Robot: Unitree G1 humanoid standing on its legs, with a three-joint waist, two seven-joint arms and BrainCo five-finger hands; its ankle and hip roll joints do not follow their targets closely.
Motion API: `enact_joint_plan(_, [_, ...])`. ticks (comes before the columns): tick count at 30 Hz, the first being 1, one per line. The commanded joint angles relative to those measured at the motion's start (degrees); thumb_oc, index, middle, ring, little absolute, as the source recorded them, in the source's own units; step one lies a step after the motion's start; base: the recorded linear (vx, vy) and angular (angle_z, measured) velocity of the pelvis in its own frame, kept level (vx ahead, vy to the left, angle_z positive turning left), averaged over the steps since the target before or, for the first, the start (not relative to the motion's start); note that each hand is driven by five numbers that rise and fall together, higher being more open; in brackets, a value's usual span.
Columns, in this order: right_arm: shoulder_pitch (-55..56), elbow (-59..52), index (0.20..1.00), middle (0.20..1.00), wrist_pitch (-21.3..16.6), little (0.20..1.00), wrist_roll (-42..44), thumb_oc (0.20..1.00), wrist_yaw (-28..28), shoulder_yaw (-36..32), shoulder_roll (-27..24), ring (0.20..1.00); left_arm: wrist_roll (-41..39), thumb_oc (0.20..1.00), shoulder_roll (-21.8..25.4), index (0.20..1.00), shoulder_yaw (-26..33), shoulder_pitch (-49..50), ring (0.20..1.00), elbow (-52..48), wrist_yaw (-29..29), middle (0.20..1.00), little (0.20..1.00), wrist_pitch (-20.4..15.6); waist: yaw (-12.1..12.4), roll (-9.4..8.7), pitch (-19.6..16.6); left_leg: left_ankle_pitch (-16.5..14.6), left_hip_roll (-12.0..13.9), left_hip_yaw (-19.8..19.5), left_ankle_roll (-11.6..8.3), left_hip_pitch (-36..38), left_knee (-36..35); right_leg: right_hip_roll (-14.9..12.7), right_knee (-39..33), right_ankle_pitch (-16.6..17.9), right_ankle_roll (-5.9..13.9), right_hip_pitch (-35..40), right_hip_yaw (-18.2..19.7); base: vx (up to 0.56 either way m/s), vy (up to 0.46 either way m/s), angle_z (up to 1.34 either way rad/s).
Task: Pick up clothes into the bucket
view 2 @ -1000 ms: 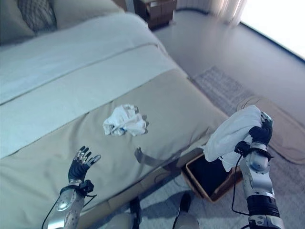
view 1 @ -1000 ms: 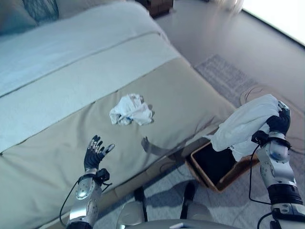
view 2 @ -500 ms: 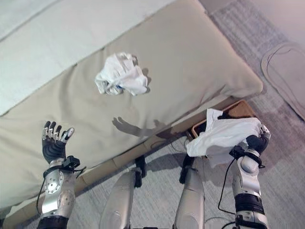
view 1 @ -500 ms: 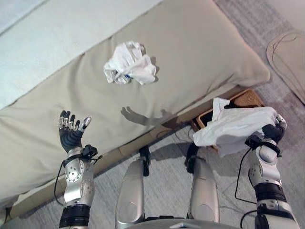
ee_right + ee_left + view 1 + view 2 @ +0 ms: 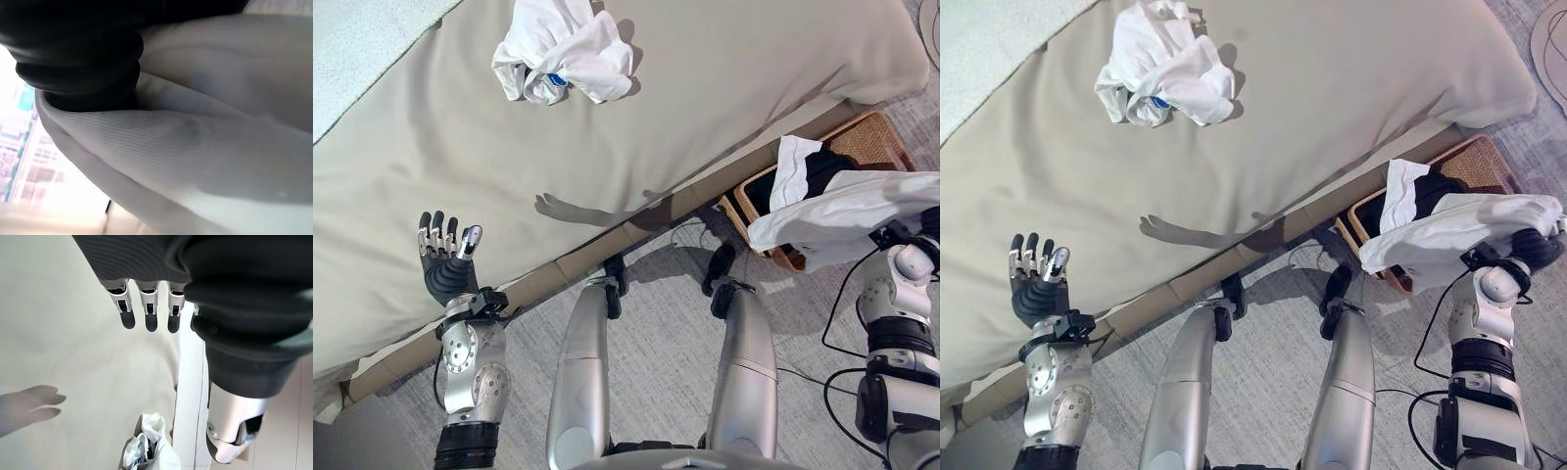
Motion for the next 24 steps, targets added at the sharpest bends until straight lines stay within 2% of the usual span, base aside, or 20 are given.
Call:
enact_joint_plan(1, [-1.11,0.54,0.2,0.2,-4.72,0.2,1.75,0.2,-2.34,-2.27,-8.53,0.2,-0.16,1.0,0.59,1.0,0.02,3.22,1.0,-3.22,0.49,1.0,1.0,-3.91,-1.09,1.58,-5.02,0.27,1.29,-2.34,-1.92,-2.57,-0.42,-2.21,0.28,2.27,4.88,-0.14,3.38,0.0,0.011,0.04])
enact_joint_plan(2, [-1.16,0.6,0.2,0.2,-4.74,0.2,1.78,0.2,-2.32,-2.24,-8.58,0.2,-0.17,1.0,0.57,1.0,0.02,3.2,1.0,-3.2,0.48,1.0,1.0,-3.92,-1.09,1.59,-5.02,0.28,1.29,-2.32,-1.92,-2.58,-0.44,-2.2,0.27,2.29,4.88,-0.17,3.4,0.0,0.0,0.0])
enact_joint_plan(5, [-2.89,0.75,0.2,0.2,-4.72,0.2,1.62,0.2,-2.46,-2.29,-13.35,0.2,-0.12,1.0,0.99,1.0,0.33,3.32,1.0,-3.3,0.57,1.0,1.0,-4.24,-1.11,1.12,-5.43,0.46,1.44,-2.18,-2.05,-2.66,-1.31,-2.03,-0.51,2.43,4.99,-0.39,3.37,0.0,-0.009,-0.03])
enact_joint_plan(6, [-4.47,2.44,0.2,0.2,-4.6,0.2,2.19,0.2,-2.17,-1.93,-16.36,0.2,-0.13,1.0,1.3,1.0,0.11,3.6,1.0,-3.32,0.26,1.0,1.0,-4.13,-0.94,1.03,-5.55,0.61,1.54,-2.19,-2.13,-2.63,-1.76,-2.14,-0.8,2.43,5.12,-0.37,3.31,0.0,-0.014,-0.05])
enact_joint_plan(7, [-4.68,2.74,0.2,0.2,-4.66,0.2,2.33,0.2,-2.05,-1.78,-16.6,0.2,-0.17,1.0,1.22,1.0,0.09,3.58,1.0,-3.32,0.22,1.0,1.0,-4.13,-0.95,1.11,-5.54,0.64,1.54,-2.18,-2.13,-2.63,-1.81,-2.14,-0.82,2.44,5.12,-0.39,3.31,0.0,0.0,0.0])
enact_joint_plan(12, [-9.21,6.62,0.2,0.2,-4.96,0.2,4.13,0.2,-1.34,-0.05,-23.88,0.2,-0.08,1.0,2.4,1.0,-1.06,4.65,1.0,-3.4,-1.18,1.0,1.0,-4.08,-0.62,1.02,-5.99,1.13,1.52,-2.16,-2.51,-2.11,-3.28,-1.91,-1.67,2.49,5.29,-0.23,3.21,0.0,0.0,0.0])
enact_joint_plan(18, [-12.2,9.61,0.2,0.2,-5.2,0.2,5.33,0.2,-1.02,1.16,-28.93,0.2,-0.73,1.0,2.78,1.0,-1.18,4.08,1.0,-2.66,-1.84,1.0,1.0,-4.45,-0.78,1.18,-6.34,1.65,1.67,-2.14,-3.02,-0.58,-5.41,-1.85,-3.01,2.4,5.4,1.05,2.69,0.01,-0.007,0.0])
enact_joint_plan(24, [-13.06,10.97,0.2,0.2,-5.75,0.2,6.75,0.2,-0.32,1.75,-29.89,0.2,-1.2,1.0,3.08,1.0,-1.72,3.06,1.0,-1.88,-2.31,1.0,1.0,-4.52,-1.1,1.27,-6.62,2.05,1.81,-2.1,-3.46,2.64,-8.25,-1.36,-4.68,2.27,5.58,3.51,2.37,0.03,-0.016,0.0])
